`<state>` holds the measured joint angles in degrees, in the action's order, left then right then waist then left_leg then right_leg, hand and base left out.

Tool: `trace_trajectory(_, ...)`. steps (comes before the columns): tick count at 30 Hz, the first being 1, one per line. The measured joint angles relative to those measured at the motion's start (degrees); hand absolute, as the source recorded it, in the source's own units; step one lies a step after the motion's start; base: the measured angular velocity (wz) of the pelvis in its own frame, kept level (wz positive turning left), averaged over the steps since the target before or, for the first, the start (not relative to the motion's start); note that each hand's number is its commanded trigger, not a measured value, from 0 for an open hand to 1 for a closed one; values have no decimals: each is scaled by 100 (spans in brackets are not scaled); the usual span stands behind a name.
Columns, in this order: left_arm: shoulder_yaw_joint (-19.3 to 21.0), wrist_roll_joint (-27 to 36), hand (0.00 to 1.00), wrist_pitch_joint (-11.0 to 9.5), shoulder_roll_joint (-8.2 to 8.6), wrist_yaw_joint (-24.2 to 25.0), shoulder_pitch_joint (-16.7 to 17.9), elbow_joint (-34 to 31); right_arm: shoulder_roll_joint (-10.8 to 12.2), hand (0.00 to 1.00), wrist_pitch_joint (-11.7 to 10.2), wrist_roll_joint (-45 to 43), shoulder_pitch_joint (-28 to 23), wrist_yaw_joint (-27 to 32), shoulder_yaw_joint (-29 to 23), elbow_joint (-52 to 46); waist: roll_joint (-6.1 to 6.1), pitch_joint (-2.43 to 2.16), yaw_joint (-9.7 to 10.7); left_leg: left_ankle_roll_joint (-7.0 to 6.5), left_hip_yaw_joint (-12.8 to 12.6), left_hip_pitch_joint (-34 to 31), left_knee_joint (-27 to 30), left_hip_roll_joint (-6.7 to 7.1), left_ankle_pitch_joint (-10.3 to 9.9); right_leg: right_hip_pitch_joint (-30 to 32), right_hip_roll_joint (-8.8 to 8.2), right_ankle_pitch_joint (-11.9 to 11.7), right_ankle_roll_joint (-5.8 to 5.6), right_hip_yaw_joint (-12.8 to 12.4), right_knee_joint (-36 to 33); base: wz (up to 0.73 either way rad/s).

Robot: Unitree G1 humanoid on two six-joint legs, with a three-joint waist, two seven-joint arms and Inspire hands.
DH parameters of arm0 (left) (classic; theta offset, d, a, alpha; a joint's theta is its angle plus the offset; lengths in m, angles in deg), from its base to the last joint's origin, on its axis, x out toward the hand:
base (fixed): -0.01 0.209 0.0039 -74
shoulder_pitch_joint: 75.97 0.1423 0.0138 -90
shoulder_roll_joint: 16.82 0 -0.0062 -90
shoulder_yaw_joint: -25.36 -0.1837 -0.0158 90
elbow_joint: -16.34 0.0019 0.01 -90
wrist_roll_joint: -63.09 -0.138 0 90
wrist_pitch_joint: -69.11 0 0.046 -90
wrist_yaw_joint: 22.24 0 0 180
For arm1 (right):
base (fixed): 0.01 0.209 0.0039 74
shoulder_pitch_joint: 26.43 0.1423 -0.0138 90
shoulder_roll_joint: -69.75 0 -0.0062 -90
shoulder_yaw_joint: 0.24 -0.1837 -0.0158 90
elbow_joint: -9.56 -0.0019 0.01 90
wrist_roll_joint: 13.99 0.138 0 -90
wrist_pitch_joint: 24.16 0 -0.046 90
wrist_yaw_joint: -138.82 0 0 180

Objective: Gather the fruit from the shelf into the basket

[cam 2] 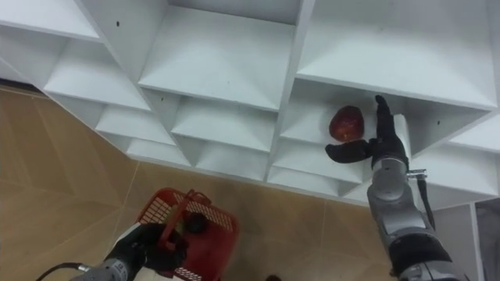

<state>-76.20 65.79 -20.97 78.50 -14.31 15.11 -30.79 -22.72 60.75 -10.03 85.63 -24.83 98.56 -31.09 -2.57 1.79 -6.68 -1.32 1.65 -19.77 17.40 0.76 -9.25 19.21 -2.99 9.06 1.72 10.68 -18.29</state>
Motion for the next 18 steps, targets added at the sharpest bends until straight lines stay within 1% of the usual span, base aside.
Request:
trace_trajectory(2, 0, 0, 100, 0, 2, 0, -2, 0, 0, 0, 0, 5, 0, 0, 0, 0, 28, -3, 10, 0, 0, 4, -7, 0, 0, 12, -2, 0, 0, 2, -33, 0)
trace_trajectory(4, -12, -1, 100, 0, 1, 2, -3, 7, -15, 0, -1, 12, 0, -1, 1, -1, 73, -23, 12, 4, -9, 6, -22, 1, 12, 20, -5, 0, 0, -2, -40, 0)
trace_trajectory(6, -10, 5, 100, 0, 0, -4, -2, 8, -33, 0, -1, 7, 12, -1, -1, -12, 91, -35, 9, 6, -47, 10, -40, 2, 28, 38, -13, 1, 0, -4, -53, -3)
trace_trajectory(7, -7, 9, 100, 0, 0, -8, -2, 17, -36, 0, -1, 7, 47, -1, -2, -12, 88, -36, -2, 4, -80, 17, -71, 3, 51, 69, -18, 1, 1, -42, -74, -9)
trace_trajectory(13, -8, 9, 100, -2, 9, 3, -50, 125, -39, 0, -1, -3, 298, 57, -4, -15, 67, -25, 10, -21, -187, -37, -69, 27, 90, 215, -70, 9, 6, -118, -188, -8)
trace_trajectory(18, -13, 27, 100, -3, 9, 17, -53, 124, -38, 0, -1, -9, 388, 103, -2, -19, 32, -8, 6, -55, -200, -76, -69, 80, 122, 289, -134, 42, -14, -119, -260, 0)
